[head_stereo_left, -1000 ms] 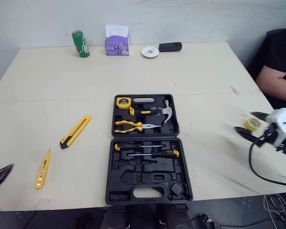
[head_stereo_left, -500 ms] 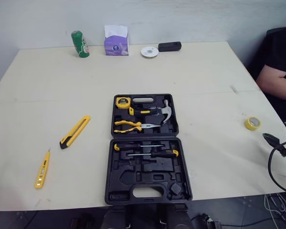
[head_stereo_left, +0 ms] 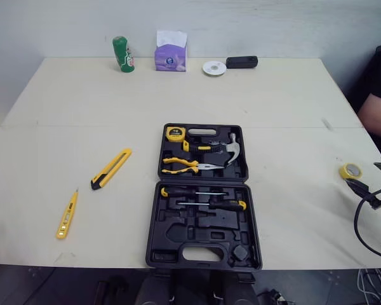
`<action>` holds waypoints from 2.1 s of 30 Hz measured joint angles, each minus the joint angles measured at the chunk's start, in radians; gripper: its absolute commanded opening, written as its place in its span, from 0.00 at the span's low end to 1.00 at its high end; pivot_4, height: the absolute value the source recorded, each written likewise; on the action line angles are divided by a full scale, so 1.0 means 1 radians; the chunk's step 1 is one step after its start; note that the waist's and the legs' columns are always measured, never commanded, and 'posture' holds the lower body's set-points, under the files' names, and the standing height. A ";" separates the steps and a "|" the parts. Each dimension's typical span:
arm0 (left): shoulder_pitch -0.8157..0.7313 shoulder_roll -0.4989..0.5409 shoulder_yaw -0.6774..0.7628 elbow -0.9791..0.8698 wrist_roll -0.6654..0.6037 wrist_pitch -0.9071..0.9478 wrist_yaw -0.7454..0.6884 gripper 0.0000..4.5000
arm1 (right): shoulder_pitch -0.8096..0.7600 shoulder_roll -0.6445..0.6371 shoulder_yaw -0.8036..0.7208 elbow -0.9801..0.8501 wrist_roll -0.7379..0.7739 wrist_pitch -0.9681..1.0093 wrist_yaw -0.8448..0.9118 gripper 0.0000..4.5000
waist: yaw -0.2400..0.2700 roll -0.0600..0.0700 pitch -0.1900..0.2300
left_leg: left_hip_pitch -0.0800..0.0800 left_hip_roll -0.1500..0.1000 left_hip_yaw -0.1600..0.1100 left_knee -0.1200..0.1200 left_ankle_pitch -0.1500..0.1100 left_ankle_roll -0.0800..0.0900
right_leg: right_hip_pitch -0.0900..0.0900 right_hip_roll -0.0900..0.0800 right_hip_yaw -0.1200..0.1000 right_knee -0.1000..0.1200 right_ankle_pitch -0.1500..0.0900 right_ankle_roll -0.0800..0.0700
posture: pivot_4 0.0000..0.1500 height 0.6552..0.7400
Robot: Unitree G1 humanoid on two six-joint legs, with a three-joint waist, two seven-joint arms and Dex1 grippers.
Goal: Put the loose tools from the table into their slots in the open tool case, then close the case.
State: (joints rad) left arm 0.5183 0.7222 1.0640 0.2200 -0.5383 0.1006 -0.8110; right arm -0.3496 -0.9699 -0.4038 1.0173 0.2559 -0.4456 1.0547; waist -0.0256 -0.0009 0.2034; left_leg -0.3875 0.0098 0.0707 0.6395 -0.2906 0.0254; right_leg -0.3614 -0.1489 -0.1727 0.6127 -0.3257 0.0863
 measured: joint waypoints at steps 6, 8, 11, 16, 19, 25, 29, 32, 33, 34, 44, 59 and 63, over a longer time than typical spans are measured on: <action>-0.010 -0.003 0.009 -0.055 -0.009 0.041 0.057 1.00 | 0.024 0.046 -0.036 -0.052 0.104 0.042 0.137 0.99 | -0.001 0.000 0.000 | 0.001 0.001 0.001 0.000 0.000 0.001 | 0.000 0.000 0.001 0.000 0.001 0.000 | 1.00 1.00; -0.033 -0.002 0.002 -0.119 -0.021 0.072 0.077 1.00 | 0.026 0.073 -0.035 -0.131 0.142 0.119 0.172 0.99 | 0.000 0.000 0.000 | 0.001 0.001 0.001 0.001 0.000 0.001 | 0.000 0.000 0.002 0.001 0.001 -0.001 | 1.00 1.00; -0.067 -0.001 -0.054 -0.257 -0.047 0.127 0.095 1.00 | 0.019 0.168 -0.021 -0.324 0.205 0.184 0.192 0.99 | 0.000 0.000 0.000 | 0.001 0.002 0.001 0.001 0.000 0.000 | 0.000 0.001 0.003 0.002 0.001 -0.001 | 1.00 1.00; -0.076 0.023 -0.104 -0.405 -0.071 0.309 0.161 1.00 | 0.008 0.238 0.046 -0.604 0.275 0.315 0.194 0.99 | -0.001 0.001 0.001 | -0.001 0.002 0.008 0.001 0.005 0.001 | -0.007 0.002 0.009 0.007 0.001 -0.002 | 1.00 1.00; -0.075 0.023 -0.111 -0.506 -0.083 0.411 0.227 1.00 | 0.008 0.254 0.085 -0.749 0.318 0.408 0.187 0.99 | 0.001 0.001 0.001 | -0.001 0.003 0.010 0.002 0.004 0.001 | -0.007 0.002 0.011 0.007 0.001 -0.001 | 1.00 1.00; -0.079 -0.003 -0.147 -0.789 -0.137 0.707 0.431 1.00 | -0.012 0.317 0.195 -0.951 0.350 0.504 0.188 0.99 | 0.007 0.000 0.001 | -0.002 0.003 0.010 0.005 0.001 -0.002 | -0.009 0.002 0.014 0.009 0.001 -0.001 | 1.00 1.00; -0.184 -0.029 -0.162 -0.891 -0.182 0.919 0.603 1.00 | -0.062 0.332 0.246 -1.000 0.360 0.502 0.240 0.99 | 0.021 0.000 0.001 | -0.003 0.003 0.012 0.005 0.004 0.001 | -0.013 0.003 0.016 0.011 0.001 -0.001 | 1.00 1.00; -0.263 -0.045 -0.169 -0.951 -0.224 1.090 0.702 1.00 | -0.089 0.360 0.269 -1.044 0.374 0.516 0.244 0.99 | 0.025 -0.001 0.000 | -0.003 0.003 0.013 0.006 0.004 0.001 | -0.012 0.003 0.016 0.011 0.001 -0.001 | 1.00 1.00; -0.289 -0.054 -0.173 -0.971 -0.243 1.164 0.733 1.00 | -0.089 0.359 0.278 -1.054 0.385 0.528 0.257 0.99 | 0.026 -0.001 0.000 | -0.003 0.003 0.013 0.006 0.004 0.000 | -0.012 0.003 0.016 0.011 0.001 -0.001 | 1.00 1.00; -0.303 -0.064 -0.181 -0.985 -0.251 1.209 0.750 1.00 | -0.089 0.360 0.285 -1.057 0.393 0.536 0.267 0.99 | 0.027 -0.001 0.000 | -0.003 0.003 0.014 0.007 0.004 0.000 | -0.012 0.003 0.017 0.011 0.001 -0.001 | 1.00 1.00; -0.426 -0.184 -0.291 -1.030 -0.208 1.514 0.869 1.00 | -0.095 0.389 0.340 -1.123 0.442 0.568 0.391 0.99 | 0.029 -0.005 0.000 | -0.003 0.004 0.015 0.007 0.003 -0.002 | -0.013 0.006 0.018 0.012 0.001 -0.001 | 1.00 1.00; -0.422 -0.187 -0.348 -0.972 -0.067 1.491 0.802 1.00 | -0.066 0.390 0.359 -1.148 0.402 0.560 0.365 0.99 | 0.050 -0.004 0.000 | 0.000 0.005 0.020 0.007 0.000 -0.007 | -0.015 0.006 0.024 0.013 0.001 -0.002 | 1.00 1.00; -0.433 -0.172 -0.357 -0.948 -0.047 1.481 0.767 1.00 | -0.053 0.390 0.359 -1.131 0.390 0.535 0.371 0.99 | 0.052 -0.004 0.000 | 0.000 0.005 0.020 0.007 0.000 -0.007 | -0.014 0.006 0.025 0.013 0.001 -0.002 | 1.00 1.00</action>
State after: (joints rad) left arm 0.0850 0.5500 0.7070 -0.7284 -0.5853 1.5813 -0.0444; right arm -0.4024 -0.5801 -0.0449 -0.1134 0.6456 0.0895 1.4259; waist 0.0261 -0.0050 0.2030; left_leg -0.3871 0.0150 0.0912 0.6468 -0.2910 0.0183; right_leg -0.3758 -0.1425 -0.1478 0.6258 -0.3246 0.0844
